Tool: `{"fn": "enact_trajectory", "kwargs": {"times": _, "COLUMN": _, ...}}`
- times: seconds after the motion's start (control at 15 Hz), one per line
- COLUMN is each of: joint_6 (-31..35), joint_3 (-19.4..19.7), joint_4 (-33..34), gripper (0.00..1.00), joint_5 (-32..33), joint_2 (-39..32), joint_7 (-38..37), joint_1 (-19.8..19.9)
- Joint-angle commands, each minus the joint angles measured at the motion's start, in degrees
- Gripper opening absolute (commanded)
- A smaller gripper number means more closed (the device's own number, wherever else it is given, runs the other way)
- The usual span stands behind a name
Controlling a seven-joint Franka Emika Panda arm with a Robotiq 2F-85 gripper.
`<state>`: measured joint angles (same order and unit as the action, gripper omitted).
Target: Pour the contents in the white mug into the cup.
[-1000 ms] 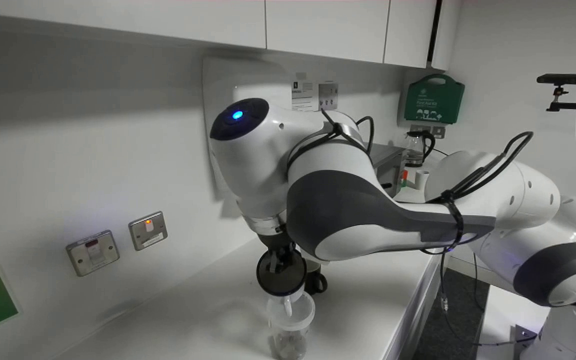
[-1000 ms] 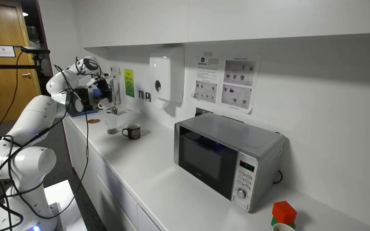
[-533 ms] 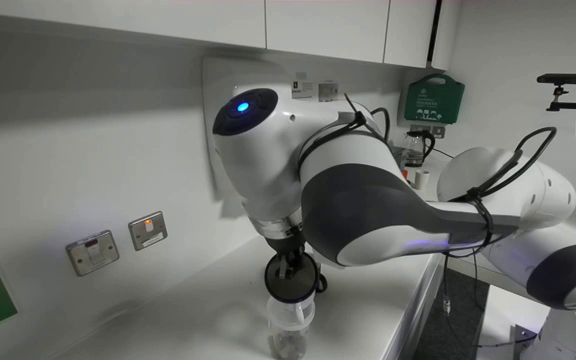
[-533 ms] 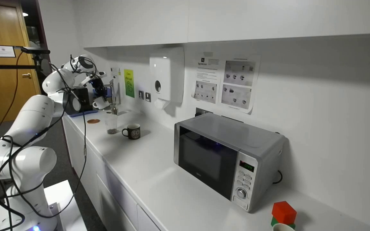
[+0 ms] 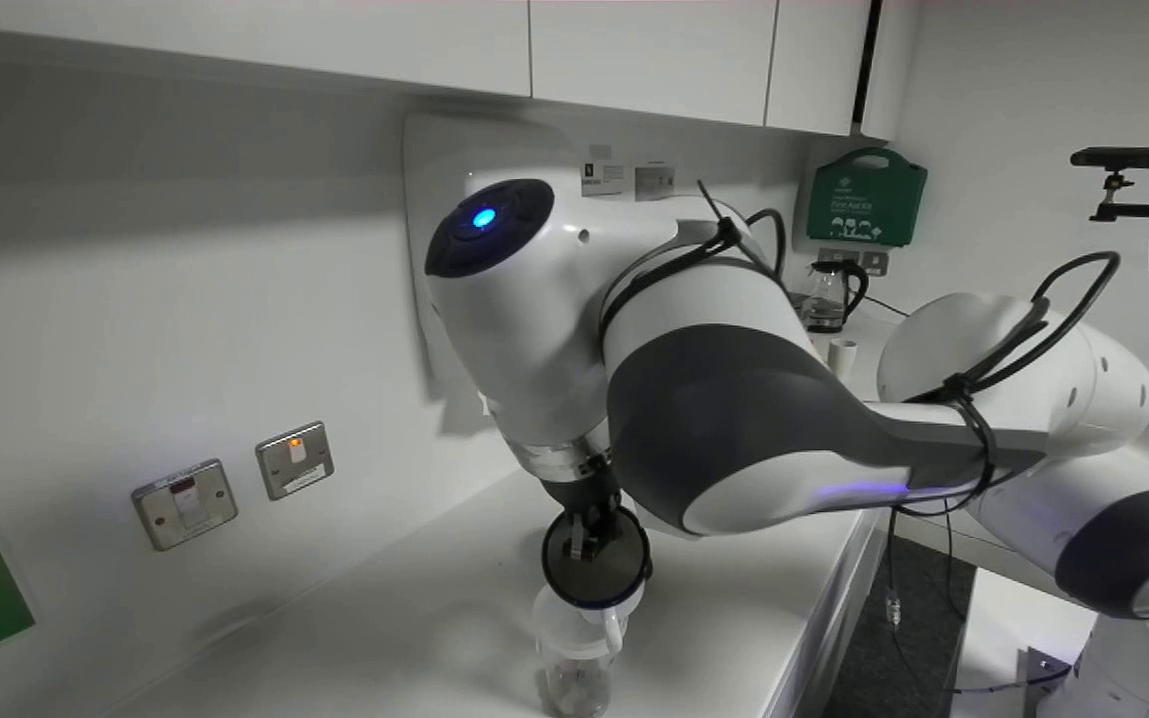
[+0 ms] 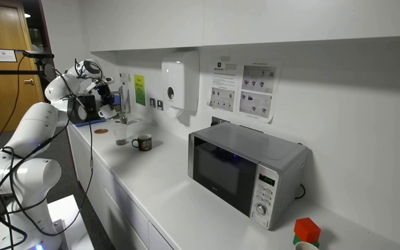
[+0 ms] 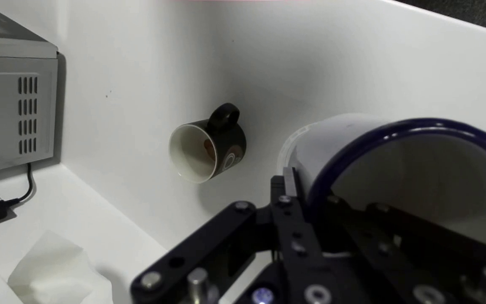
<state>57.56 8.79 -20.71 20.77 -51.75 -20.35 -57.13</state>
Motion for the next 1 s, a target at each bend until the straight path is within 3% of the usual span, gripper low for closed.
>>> {"fn": "enact_trajectory", "kwargs": {"times": 0.0, "joint_6": -0.04, "joint_3": 0.17, "joint_4": 0.0, "gripper": 0.06, "joint_5": -0.11, "joint_2": 0.02, "joint_7": 0.03, "joint_1": -0.04}}
{"fn": "enact_trajectory", "kwargs": {"times": 0.93, "joint_6": 0.01, "joint_3": -0.2, "joint_4": -0.03, "gripper": 0.01, "joint_5": -0.97, "joint_2": -0.51, "joint_7": -0.86, "joint_1": 0.59}}
